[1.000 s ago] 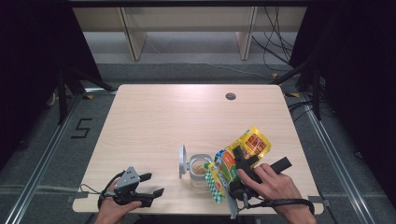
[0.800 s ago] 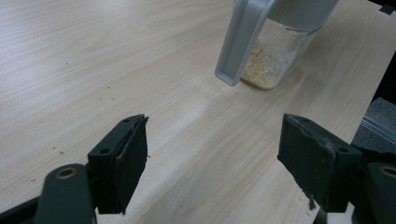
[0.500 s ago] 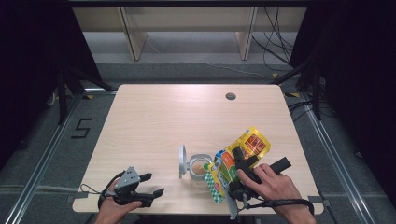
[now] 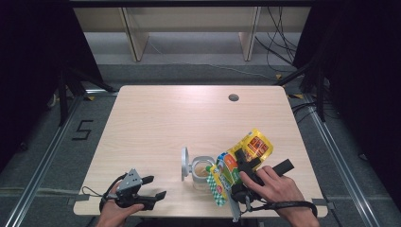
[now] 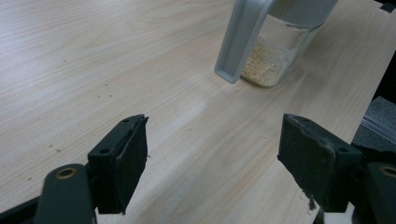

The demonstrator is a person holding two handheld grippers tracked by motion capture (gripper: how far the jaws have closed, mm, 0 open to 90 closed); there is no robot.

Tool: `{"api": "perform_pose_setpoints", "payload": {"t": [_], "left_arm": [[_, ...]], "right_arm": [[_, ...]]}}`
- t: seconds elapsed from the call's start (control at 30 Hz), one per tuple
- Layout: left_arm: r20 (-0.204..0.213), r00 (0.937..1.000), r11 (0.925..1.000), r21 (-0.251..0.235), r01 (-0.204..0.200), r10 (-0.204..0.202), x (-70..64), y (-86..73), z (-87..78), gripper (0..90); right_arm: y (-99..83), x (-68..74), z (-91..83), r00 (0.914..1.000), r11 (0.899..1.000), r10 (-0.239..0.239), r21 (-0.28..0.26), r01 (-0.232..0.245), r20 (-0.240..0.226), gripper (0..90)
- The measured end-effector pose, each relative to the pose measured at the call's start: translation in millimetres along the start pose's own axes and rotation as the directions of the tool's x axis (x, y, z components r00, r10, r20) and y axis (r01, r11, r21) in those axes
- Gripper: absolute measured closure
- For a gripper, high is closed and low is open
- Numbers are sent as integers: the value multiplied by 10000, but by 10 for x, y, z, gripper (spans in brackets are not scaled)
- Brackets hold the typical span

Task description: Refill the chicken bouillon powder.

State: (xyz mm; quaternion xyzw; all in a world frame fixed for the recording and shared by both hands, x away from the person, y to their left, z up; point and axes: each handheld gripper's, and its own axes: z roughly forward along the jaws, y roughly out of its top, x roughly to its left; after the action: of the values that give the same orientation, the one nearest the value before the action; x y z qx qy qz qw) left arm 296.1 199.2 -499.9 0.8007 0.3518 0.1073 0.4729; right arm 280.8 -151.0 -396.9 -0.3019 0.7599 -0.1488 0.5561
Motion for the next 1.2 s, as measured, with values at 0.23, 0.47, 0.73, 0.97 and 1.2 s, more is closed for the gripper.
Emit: {"api": "perform_pose_setpoints", "payload": {"t": [0.23, 0.47, 0.73, 0.97, 1.2], "left_arm": [[55, 10000, 10000, -62, -61, 62, 3, 10, -12, 233], [9, 9999, 9998, -102, 150, -150, -10, 4, -6, 233], [39, 10000, 9999, -146, -29, 29, -1, 10, -1, 233], [4, 10000, 9998, -191, -58, 58, -6, 2, 4, 233], [13, 10000, 10000, -47, -30, 30, -1, -1, 0, 233]], "right_arm": [[17, 1, -6, 9997, 9997, 229, 95, -230, 61, 566], [21, 3, -5, 9997, 9997, 249, 70, -249, 31, 566], [17, 8, -13, 9994, 9995, 324, 42, -324, -121, 566], [-4, -9, -11, 9999, 10000, -22, -8, 23, 111, 566], [5, 0, -23, 9998, 9997, 214, 67, -215, 55, 567]]}}
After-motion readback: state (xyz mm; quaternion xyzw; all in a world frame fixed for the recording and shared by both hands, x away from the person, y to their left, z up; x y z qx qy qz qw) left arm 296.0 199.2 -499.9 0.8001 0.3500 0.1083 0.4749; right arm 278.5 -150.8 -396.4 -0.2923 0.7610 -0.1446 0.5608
